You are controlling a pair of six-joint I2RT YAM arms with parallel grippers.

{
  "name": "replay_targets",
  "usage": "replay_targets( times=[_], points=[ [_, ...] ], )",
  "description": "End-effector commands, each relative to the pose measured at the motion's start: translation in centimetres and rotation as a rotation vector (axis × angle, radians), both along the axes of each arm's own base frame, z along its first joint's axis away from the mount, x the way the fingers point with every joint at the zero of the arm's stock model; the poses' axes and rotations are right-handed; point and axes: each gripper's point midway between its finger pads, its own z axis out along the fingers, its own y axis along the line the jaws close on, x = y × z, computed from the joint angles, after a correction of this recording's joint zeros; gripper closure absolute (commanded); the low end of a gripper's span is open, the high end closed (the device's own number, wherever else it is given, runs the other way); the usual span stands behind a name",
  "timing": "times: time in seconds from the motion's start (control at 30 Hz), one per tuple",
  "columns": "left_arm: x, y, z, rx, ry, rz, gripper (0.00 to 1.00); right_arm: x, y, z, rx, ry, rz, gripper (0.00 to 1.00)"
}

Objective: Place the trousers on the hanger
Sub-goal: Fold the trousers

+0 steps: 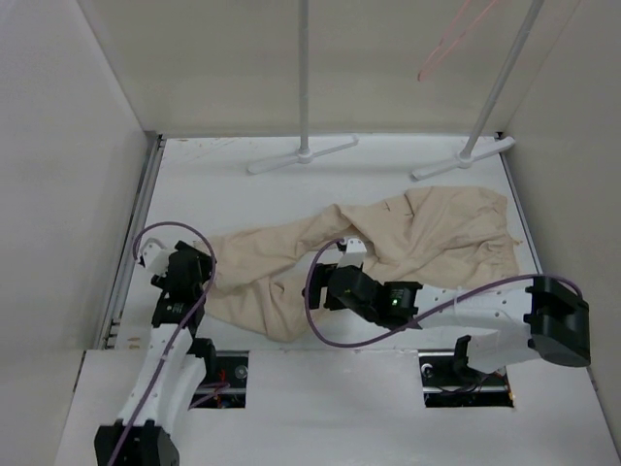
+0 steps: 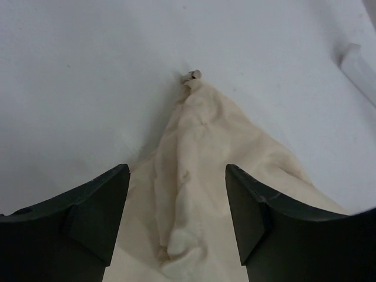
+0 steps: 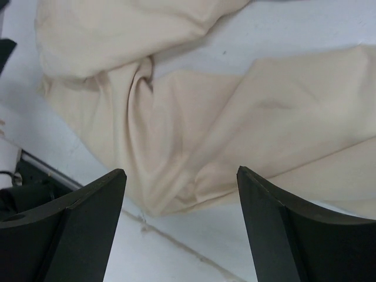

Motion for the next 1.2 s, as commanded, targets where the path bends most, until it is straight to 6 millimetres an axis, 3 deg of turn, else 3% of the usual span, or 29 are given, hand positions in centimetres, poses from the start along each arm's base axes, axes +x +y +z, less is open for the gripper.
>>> replay_targets(
  times=[0.0,0.13,0.33,0.47,0.57,0.67,0.73,0.97,1.03,1.17],
  points=[
    [2.9,0.8,0.3,0.013,-0.020,0.035,0.36,1.3,-0.4,2.1,0.051,-0.068,-0.006,0.18],
    [6.6,0.9,0.7,-0.018,-0.002,0.001,0.41,1.1,-1.2,1.3,0.063,-0.071,0.000,0.18],
    [6.6,3.0,-2.1,-0.021,0.069,0.077,0.47,0.4,-2.5,1.4,0.127,-0.082,0.009,0.19],
    [8.2,2.7,-1.9,-0.021,0.044,0.051,0.45,0.5,-2.8,1.8,0.161,-0.091,0.023,0.19],
    [9.4,2.1,-3.3,-0.042,0.078,0.016,0.45,0.4,-2.9,1.9,0.174,-0.095,0.030,0.19],
    [10.5,2.0,-4.3,-0.051,0.081,0.001,0.48,0.4,-3.0,1.6,0.184,-0.099,0.029,0.20],
    [10.8,2.1,-4.4,-0.050,0.079,0.005,0.56,0.2,-2.9,1.2,0.187,-0.093,0.034,0.21],
    [10.6,2.7,-1.1,0.025,0.029,0.036,0.71,0.0,-2.3,-0.5,0.164,-0.067,0.060,0.21],
    [10.6,3.2,0.1,0.067,0.027,0.049,0.79,0.0,-2.1,-0.6,0.166,-0.068,0.065,0.21],
    [12.0,3.9,2.4,0.086,-0.015,0.082,0.91,-0.1,-1.8,-0.5,0.174,-0.067,0.077,0.21]
  ],
)
